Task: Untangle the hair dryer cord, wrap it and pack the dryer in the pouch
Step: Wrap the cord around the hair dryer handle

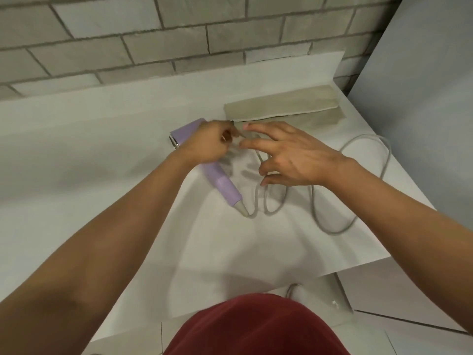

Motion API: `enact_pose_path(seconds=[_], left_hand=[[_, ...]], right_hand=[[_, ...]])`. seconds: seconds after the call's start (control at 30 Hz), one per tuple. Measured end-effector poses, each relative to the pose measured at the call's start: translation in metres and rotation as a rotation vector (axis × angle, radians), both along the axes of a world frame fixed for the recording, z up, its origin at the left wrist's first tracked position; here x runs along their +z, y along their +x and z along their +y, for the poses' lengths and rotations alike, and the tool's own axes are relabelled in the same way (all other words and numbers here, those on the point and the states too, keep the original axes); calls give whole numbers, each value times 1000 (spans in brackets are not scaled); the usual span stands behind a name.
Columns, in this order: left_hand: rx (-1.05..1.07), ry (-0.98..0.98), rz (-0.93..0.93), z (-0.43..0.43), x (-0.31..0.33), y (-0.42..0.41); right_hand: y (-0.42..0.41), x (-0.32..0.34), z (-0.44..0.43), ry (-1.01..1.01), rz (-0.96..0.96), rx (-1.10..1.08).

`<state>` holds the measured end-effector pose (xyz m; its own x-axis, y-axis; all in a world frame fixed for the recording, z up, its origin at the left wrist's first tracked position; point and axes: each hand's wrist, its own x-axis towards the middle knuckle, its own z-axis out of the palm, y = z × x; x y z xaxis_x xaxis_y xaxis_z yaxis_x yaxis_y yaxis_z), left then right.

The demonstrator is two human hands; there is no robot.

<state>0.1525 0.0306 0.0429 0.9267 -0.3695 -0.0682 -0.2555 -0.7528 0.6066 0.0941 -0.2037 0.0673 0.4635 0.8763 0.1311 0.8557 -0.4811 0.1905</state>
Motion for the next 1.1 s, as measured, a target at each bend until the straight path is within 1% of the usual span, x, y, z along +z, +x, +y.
enact_pose_path(seconds=[0.03, 0.07, 0.13, 0.17, 0.2, 0.23, 0.3, 0.43, 0.47, 0.53, 0.6, 0.67, 0.77, 0.87, 0.97, 1.1], left_hand=[[-137, 196, -47, 10, -5, 3], [-256, 338, -27, 20, -10, 4], [-459, 575, 36, 32, -17, 6], [-533, 691, 33, 33, -19, 6], [-593, 767, -20, 33, -23, 7], [-637, 799, -91, 33, -28, 9], [-679, 830, -173, 33, -34, 13], [-740, 895, -243, 34, -39, 17], [-750, 908, -263, 34, -39, 15], [-757, 865, -263, 33, -39, 12], [-747, 797, -240, 33, -38, 5], [-740, 724, -280, 33, -33, -3], [-765, 648, -433, 31, -16, -13], [-742, 590, -561, 22, 5, -20], [-668, 552, -676, 16, 29, -26], [-544, 423, -849, 16, 55, -36]], right_hand=[[1, -4, -4, 9, 14, -4], [2, -9, -8, 23, 32, -19], [2, -13, -13, 35, 100, -76], [1, -15, -14, 26, 132, -111], [1, -16, -15, 18, 162, -145], [1, -17, -15, 11, 202, -178], [-1, -15, -16, 13, 335, -259], [-2, -7, -17, 56, 560, -385], [-2, -5, -17, 93, 614, -403], [-1, -2, -18, 169, 695, -405], [0, 4, -19, 198, 722, -377], [-1, 13, -18, 210, 735, -340], [0, 27, -12, 285, 718, -259], [-1, 38, -3, 427, 703, -223], [-1, 43, -1, 614, 761, -264], [2, 41, -8, 762, 809, -351]])
